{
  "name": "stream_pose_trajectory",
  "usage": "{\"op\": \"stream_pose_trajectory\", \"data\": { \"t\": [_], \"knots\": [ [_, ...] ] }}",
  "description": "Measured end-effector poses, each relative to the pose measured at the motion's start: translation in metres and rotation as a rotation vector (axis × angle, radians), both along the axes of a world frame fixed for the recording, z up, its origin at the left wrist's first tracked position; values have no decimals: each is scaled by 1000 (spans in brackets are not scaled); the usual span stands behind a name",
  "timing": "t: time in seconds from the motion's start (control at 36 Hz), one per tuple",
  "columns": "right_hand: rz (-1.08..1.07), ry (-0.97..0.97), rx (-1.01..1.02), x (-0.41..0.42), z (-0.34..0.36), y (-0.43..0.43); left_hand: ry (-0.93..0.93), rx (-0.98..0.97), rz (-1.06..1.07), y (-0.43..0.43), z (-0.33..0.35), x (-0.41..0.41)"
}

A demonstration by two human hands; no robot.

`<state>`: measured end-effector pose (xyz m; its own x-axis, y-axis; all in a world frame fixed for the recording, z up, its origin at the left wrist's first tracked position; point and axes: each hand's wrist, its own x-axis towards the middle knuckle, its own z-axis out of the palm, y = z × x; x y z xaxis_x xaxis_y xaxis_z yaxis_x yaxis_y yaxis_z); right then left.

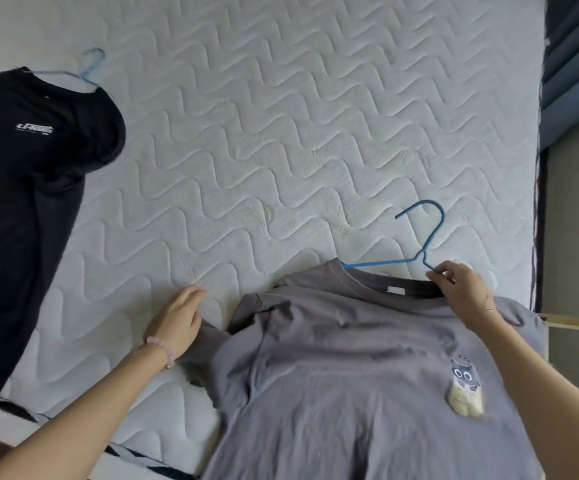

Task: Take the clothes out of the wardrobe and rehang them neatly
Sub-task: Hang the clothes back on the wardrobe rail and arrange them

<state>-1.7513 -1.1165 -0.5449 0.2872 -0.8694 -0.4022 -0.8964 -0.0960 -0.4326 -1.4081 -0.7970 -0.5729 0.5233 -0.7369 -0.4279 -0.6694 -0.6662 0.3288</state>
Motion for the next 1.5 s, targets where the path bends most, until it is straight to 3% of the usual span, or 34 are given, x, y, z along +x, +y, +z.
{"op": "stream_pose_trajectory", "data": {
  "t": [0.33,0.56,0.75,0.94,1.08,1.25,1.42,1.5],
  "knots": [
    [-119,-254,-65,37,191,82,-2,-1,26,78,134,31],
    [-22,-328,-170,137,291,174,-1,-79,135,187,203,73],
    [29,-451,-245,247,353,285,129,-142,246,330,218,106],
    [12,-575,-157,334,353,409,163,-162,361,472,215,137],
    [-83,-619,-121,364,337,459,181,-193,440,516,222,168],
    [-230,-629,-77,381,324,475,210,-233,507,516,226,217],
    [-290,-591,-96,410,319,461,218,-240,431,461,234,298],
    [-307,-523,-105,432,305,443,138,-225,347,422,238,346]
  ]
}}
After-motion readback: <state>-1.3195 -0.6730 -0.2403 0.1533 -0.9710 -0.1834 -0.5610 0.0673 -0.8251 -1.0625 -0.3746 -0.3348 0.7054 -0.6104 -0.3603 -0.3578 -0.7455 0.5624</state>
